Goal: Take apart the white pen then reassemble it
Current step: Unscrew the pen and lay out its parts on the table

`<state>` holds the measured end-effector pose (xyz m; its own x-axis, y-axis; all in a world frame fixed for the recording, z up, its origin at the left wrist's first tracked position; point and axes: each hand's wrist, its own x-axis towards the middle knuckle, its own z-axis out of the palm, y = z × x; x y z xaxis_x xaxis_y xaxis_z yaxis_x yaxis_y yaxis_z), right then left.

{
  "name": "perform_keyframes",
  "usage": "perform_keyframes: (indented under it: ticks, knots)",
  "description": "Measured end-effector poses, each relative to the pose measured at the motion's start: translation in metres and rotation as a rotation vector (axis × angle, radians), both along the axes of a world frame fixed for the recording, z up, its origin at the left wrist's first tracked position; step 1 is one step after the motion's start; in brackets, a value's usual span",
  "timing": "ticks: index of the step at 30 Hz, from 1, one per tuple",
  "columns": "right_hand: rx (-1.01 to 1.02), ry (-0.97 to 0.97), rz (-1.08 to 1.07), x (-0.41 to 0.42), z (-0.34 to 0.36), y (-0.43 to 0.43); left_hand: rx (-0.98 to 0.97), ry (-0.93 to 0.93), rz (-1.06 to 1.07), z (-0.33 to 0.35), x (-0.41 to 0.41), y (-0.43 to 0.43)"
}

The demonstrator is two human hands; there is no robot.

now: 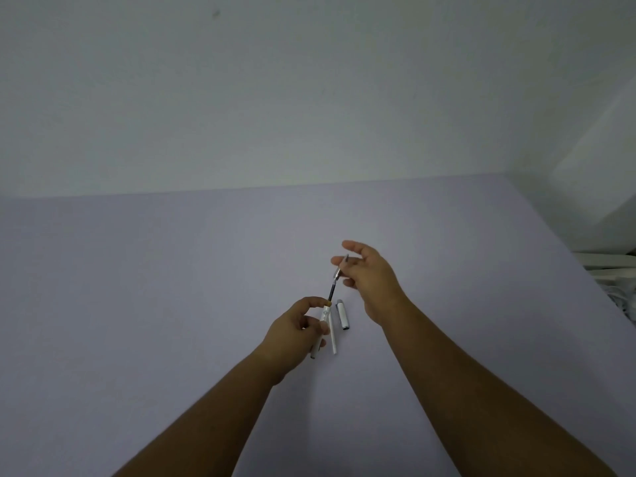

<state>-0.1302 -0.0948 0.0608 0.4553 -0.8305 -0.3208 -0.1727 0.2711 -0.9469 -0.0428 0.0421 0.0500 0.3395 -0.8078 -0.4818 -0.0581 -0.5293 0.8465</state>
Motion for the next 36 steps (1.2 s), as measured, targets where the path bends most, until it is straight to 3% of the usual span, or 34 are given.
perform_keyframes:
  ticks: [4, 6, 13, 17, 36]
  knots:
    - [0.088, -0.163, -0.258, 0.004, 0.003, -0.023, 0.000, 0.036, 0.028, -0.005, 0.003, -0.001]
    - [0.083, -0.150, -0.315, 0.000, -0.004, -0.033, 0.003, 0.051, 0.049, -0.008, 0.004, -0.001]
    - [-0.052, 0.526, 0.086, -0.020, -0.069, -0.022, 0.016, 0.101, 0.135, -0.023, 0.006, -0.012]
    - [-0.194, 0.723, 0.154, -0.021, -0.086, -0.012, 0.058, 0.114, 0.158, -0.033, 0.004, -0.018]
    - [-0.219, 0.650, 0.109, -0.024, -0.092, -0.003, 0.101, 0.175, 0.197, -0.048, -0.001, -0.020]
